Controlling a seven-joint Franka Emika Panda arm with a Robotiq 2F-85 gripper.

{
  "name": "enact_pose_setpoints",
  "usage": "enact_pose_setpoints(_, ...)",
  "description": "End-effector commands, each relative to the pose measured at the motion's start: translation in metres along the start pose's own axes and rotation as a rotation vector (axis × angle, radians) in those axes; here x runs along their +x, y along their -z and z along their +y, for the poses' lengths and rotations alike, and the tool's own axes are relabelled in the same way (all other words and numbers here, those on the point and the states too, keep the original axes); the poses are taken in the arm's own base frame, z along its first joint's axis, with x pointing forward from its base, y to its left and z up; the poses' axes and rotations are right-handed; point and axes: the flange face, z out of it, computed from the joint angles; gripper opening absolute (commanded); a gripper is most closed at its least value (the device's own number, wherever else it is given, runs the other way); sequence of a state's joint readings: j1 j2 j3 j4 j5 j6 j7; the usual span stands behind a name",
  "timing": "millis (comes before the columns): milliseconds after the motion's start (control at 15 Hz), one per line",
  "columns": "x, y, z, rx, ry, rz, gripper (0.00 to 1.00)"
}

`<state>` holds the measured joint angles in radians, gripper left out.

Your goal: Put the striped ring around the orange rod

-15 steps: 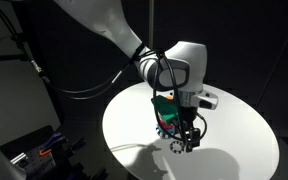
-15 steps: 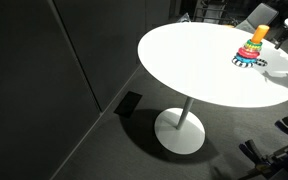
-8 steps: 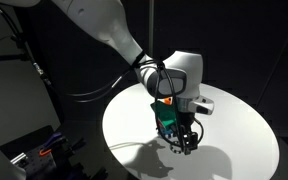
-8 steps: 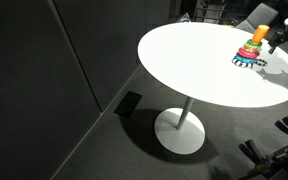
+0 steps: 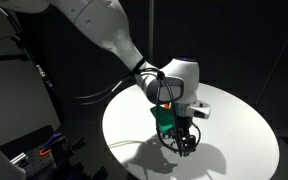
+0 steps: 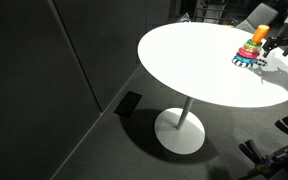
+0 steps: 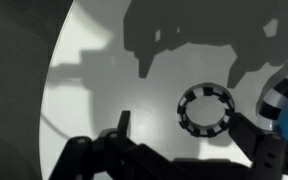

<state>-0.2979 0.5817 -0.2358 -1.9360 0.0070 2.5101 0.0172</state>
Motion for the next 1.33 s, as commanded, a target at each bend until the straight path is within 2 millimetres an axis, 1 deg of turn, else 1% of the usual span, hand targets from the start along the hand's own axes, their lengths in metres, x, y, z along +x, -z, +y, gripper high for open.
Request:
enact_pose_setpoints(0, 0.010, -0.006, -0.004, 0.006, -0.009, 0.016, 1.00)
enact_pose_setpoints(733, 0.022, -0.018, -0.020, 0.000, 0.010, 0.017, 1.00)
enact_pose_setpoints(1267, 0.017, -0.025, -0.030, 0.011, 0.027, 0.005, 1.00)
